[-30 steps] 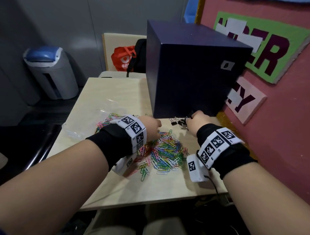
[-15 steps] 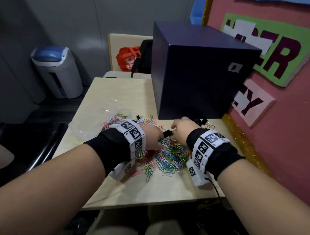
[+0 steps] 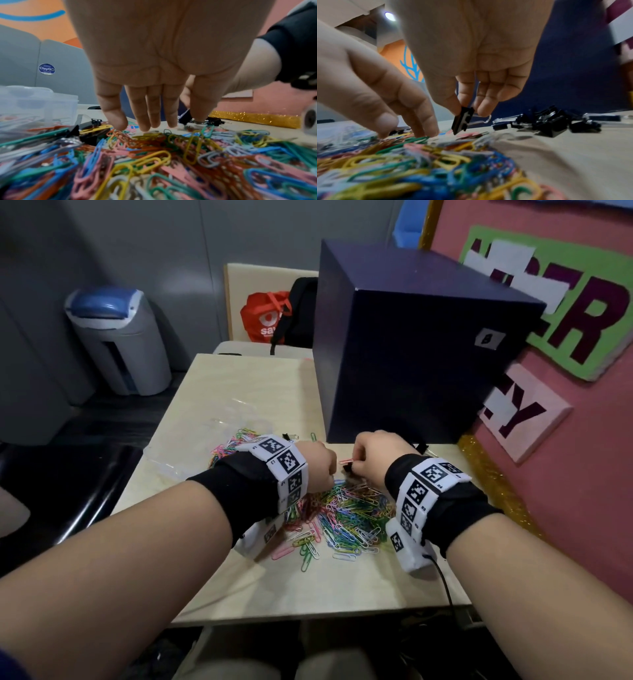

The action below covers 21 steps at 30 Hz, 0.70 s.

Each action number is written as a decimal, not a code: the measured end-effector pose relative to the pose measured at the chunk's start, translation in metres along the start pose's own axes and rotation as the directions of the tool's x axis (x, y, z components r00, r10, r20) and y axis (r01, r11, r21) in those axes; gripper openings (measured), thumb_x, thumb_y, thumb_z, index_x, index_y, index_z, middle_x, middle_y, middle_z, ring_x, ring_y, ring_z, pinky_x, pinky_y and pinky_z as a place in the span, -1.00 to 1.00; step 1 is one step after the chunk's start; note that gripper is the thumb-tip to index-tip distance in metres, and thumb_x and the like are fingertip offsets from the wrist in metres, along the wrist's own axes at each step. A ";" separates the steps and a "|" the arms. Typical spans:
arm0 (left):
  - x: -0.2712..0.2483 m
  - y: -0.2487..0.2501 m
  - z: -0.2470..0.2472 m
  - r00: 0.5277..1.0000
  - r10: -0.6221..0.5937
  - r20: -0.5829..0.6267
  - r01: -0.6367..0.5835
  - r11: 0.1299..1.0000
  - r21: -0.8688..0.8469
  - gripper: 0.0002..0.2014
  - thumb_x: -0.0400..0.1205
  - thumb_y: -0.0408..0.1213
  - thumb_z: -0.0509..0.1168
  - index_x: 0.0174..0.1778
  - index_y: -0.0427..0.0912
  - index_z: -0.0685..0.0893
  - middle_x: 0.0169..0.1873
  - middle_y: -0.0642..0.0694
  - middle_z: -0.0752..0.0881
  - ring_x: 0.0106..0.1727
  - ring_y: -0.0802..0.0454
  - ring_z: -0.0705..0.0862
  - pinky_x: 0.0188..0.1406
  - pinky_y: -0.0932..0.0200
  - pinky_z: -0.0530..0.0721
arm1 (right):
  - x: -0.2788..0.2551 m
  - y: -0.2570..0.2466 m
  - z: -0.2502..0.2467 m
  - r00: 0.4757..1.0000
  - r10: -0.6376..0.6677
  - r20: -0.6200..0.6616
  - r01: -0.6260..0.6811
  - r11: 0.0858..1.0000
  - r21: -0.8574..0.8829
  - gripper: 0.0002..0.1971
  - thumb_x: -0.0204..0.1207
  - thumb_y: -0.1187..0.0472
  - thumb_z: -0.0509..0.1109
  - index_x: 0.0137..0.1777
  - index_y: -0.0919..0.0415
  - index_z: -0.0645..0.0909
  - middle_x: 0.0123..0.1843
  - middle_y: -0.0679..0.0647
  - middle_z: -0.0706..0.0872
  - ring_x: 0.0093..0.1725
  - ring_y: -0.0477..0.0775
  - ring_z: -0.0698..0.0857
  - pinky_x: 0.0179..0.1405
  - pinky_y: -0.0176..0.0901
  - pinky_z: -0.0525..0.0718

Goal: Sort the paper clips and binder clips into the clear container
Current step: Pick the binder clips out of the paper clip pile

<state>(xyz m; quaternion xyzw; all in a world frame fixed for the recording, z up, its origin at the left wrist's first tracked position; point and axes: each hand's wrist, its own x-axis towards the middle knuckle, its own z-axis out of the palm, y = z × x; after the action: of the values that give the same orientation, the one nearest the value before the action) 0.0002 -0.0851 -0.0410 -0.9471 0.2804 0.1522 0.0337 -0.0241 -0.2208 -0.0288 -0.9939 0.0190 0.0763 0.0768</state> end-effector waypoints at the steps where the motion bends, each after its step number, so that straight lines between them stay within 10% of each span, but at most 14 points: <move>1: 0.003 0.001 0.000 1.000 -0.009 -0.005 0.009 1.000 0.010 -0.63 0.66 -0.15 0.19 0.40 -0.07 0.58 0.32 -0.13 0.59 0.30 -0.13 0.62 0.29 -0.01 0.62 | 0.001 0.004 -0.002 0.999 0.031 -0.029 -0.030 0.999 0.029 -0.89 0.51 0.09 0.37 -0.01 0.04 0.62 0.07 0.06 0.64 -0.03 0.06 0.61 -0.07 -0.13 0.60; 8: 0.018 0.009 0.008 0.993 0.043 0.112 -0.057 0.990 0.125 -0.72 0.69 -0.25 0.12 0.18 -0.24 0.67 0.19 -0.16 0.69 0.13 -0.11 0.67 0.11 0.08 0.62 | 0.009 0.022 -0.005 0.969 0.229 -0.094 -0.227 0.973 0.029 -0.76 0.58 0.27 0.26 0.22 0.15 0.59 0.24 0.15 0.55 0.14 0.21 0.65 0.13 0.01 0.68; 12: 0.009 0.009 0.005 0.990 0.072 0.123 -0.089 0.987 0.138 -0.72 0.69 -0.25 0.11 0.20 -0.18 0.66 0.17 -0.12 0.68 0.20 -0.14 0.65 0.22 0.01 0.64 | 0.014 0.005 -0.004 0.976 0.107 0.190 -0.092 0.992 -0.090 -0.61 0.63 0.27 0.24 0.44 0.04 0.55 0.43 0.08 0.57 0.36 0.16 0.61 0.32 -0.08 0.61; 21: -0.039 -0.025 -0.015 0.996 -0.061 -0.066 0.054 0.994 -0.095 -0.65 0.63 -0.09 0.31 0.34 0.00 0.62 0.27 -0.07 0.61 0.18 -0.03 0.61 0.13 0.11 0.57 | 0.009 -0.028 0.002 0.949 -0.051 0.310 0.150 0.940 -0.305 -0.67 0.67 0.18 0.22 0.37 0.15 0.62 0.35 0.12 0.66 0.30 0.16 0.66 0.27 -0.10 0.64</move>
<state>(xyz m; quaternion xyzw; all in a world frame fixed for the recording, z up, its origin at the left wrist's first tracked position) -0.0130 -0.0463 -0.0153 -0.9600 0.2465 0.1316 -0.0158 -0.0139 -0.1928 -0.0284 -0.9696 -0.0570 0.2232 -0.0823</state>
